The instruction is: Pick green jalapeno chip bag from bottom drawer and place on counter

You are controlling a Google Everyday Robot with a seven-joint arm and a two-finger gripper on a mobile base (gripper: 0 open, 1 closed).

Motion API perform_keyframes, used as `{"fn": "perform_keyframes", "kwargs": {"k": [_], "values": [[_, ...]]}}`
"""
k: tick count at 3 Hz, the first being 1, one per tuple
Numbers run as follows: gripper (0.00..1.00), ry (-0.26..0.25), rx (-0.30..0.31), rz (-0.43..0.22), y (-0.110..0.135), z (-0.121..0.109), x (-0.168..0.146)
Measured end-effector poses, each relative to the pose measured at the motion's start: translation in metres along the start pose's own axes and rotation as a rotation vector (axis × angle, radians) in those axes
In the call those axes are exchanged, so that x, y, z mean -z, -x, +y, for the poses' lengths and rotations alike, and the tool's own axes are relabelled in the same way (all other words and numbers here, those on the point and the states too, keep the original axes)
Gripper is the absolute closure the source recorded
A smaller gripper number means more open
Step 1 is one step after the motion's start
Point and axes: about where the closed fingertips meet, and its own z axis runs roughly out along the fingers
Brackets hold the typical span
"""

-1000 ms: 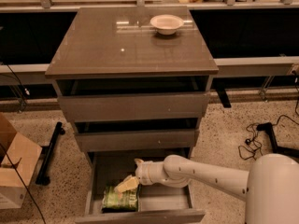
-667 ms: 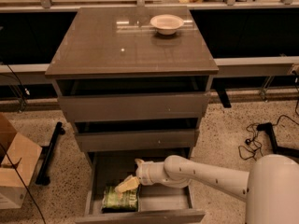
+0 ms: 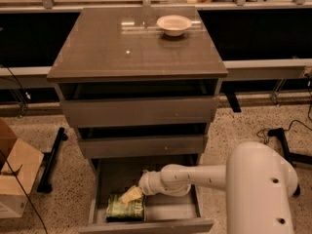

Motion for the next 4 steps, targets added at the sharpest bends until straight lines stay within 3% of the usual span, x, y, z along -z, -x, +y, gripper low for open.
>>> {"fn": "perform_keyframes", "kwargs": {"k": [1, 2, 4], "values": [[0.0, -0.052, 0.004, 0.087, -0.032, -0.014, -0.025], [0.0, -0.071, -0.009, 0.123, -0.058, -0.026, -0.046], [0.0, -0.092, -0.12, 0.097, -0.106, -0.046, -0.075]]}}
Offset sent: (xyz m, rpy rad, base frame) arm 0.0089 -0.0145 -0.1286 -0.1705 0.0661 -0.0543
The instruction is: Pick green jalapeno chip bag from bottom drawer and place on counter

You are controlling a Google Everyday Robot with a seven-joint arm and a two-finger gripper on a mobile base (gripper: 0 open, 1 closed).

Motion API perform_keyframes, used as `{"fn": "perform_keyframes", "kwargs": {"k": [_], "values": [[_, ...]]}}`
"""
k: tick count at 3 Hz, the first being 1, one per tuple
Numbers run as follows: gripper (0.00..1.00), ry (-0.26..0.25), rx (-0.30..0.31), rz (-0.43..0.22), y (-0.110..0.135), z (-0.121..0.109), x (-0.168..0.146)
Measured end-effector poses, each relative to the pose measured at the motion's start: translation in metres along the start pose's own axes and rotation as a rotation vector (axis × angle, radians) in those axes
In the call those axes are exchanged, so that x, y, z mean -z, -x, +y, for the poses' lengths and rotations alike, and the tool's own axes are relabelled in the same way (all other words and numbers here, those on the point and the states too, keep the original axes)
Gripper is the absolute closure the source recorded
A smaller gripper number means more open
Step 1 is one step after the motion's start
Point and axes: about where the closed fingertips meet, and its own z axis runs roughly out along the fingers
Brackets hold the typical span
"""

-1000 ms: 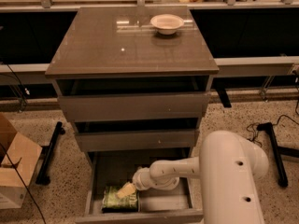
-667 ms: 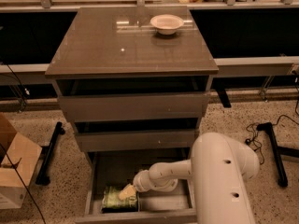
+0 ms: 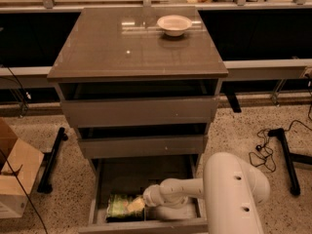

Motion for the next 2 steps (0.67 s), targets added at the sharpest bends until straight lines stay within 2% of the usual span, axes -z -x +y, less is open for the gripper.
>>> {"fn": "perform_keyframes", "kwargs": {"k": [1, 2], "values": [[0.0, 0.004, -0.068, -0.018, -0.021, -0.001, -0.012], [0.17, 0.021, -0.119, -0.023, -0.036, 0.006, -0.022]]}}
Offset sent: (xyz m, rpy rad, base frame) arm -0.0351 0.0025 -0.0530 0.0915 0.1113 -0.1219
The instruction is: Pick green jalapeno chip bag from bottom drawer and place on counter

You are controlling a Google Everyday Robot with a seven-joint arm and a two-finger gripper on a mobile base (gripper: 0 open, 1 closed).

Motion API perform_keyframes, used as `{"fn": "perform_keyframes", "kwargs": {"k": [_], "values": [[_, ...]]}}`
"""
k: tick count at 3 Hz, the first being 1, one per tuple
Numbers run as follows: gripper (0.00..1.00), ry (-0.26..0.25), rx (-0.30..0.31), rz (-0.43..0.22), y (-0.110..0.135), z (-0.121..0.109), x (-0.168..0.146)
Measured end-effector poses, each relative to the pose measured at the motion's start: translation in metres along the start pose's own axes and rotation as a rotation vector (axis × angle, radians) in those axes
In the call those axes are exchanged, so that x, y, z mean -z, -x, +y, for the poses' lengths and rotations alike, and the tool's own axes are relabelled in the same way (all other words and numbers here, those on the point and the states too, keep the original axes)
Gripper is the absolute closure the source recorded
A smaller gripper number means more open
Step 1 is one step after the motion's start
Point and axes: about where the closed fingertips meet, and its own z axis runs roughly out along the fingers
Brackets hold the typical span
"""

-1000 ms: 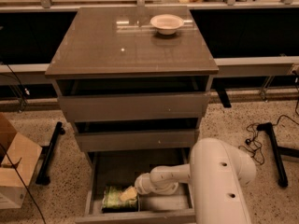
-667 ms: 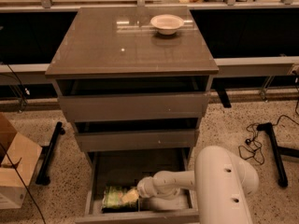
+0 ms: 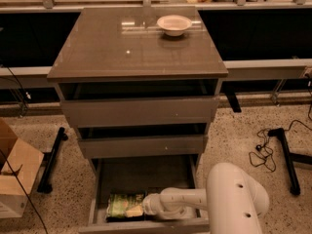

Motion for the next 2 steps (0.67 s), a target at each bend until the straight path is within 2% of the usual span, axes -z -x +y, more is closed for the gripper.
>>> {"fn": "perform_keyframes", "kwargs": {"k": [1, 2], "values": [[0.4, 0.013, -0.028, -0.003, -0.0078, 0.0076, -0.005], [0.63, 0.013, -0.028, -0.003, -0.0071, 0.0082, -0.004]]}}
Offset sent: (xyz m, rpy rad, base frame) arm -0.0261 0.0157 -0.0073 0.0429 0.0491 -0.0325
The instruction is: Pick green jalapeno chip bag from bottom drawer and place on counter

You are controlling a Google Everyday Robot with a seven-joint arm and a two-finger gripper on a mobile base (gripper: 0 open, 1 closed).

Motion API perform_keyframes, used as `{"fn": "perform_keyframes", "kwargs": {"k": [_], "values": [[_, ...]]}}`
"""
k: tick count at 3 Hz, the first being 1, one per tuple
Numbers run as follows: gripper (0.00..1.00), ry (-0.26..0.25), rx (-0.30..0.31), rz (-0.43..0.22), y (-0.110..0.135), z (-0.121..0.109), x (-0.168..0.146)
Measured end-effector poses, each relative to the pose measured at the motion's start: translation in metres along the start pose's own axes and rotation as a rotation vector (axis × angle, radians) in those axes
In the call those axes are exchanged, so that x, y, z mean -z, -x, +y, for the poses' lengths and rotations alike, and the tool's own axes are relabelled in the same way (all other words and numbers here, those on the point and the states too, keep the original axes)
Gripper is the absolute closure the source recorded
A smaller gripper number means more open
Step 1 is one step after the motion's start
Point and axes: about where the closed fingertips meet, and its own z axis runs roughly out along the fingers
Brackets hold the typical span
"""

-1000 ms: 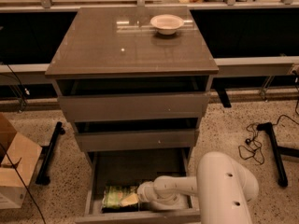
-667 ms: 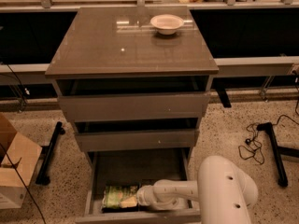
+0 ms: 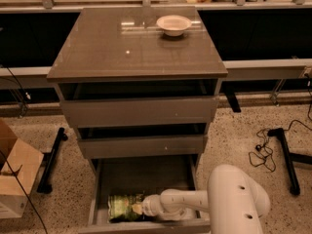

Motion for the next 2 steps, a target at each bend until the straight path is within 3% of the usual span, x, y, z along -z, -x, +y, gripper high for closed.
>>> {"fn": "perform_keyframes", "kwargs": {"k": [1, 2], "values": [[0.86, 0.0, 0.0, 0.0, 0.0, 0.0, 0.0], [1.0, -0.014, 0.038, -0.051, 0.024, 0.012, 0.016]]}}
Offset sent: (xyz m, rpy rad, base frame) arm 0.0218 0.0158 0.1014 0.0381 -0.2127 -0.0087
